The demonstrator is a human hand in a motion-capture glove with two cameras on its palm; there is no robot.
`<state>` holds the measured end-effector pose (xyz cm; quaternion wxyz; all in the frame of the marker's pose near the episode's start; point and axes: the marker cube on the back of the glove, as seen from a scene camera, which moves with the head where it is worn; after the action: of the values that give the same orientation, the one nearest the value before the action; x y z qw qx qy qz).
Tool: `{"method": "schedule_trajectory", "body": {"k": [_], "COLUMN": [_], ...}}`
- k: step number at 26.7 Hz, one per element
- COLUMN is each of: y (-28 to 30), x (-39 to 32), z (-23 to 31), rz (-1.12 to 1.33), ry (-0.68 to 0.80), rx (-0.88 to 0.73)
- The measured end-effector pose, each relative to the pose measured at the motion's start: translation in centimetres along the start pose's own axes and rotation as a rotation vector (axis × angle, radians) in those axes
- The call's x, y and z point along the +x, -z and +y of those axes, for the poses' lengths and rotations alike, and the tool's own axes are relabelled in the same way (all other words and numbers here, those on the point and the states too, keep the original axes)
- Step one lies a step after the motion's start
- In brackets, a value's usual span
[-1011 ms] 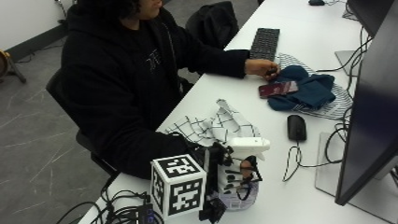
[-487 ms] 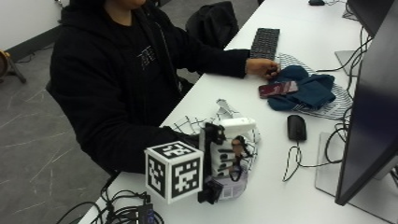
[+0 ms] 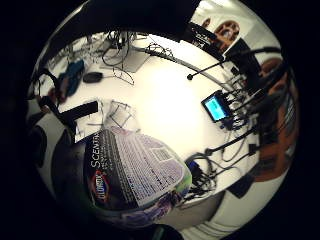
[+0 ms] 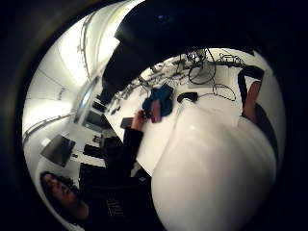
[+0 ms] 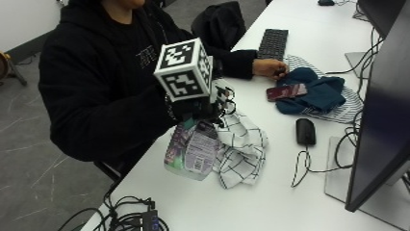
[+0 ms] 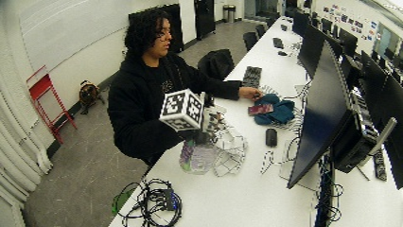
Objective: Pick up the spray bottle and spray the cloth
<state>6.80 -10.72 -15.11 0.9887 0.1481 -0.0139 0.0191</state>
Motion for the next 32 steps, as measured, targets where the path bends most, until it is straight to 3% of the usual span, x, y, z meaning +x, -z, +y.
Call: {"method": "schedule_trajectory", "body": {"k": [8, 13, 20, 22, 28, 32], "y": [-3.9, -6.8, -10.7, -11.2, -11.2, -9.3], "x": [-2.1, -2.2, -2.9, -3.1, -3.1, -3.8], "z": [-0.2, -0.4, -3.2, -1.8, -0.2, -0.9], "rz": [0.310, 0.516, 0.567, 0.587, 0.660, 0.634], "ry": [0.097, 0.075, 0.067, 0.095, 0.128, 0.134], "rx": [-0.424, -0.554, -0.623, -0.647, -0.672, -0.604]}}
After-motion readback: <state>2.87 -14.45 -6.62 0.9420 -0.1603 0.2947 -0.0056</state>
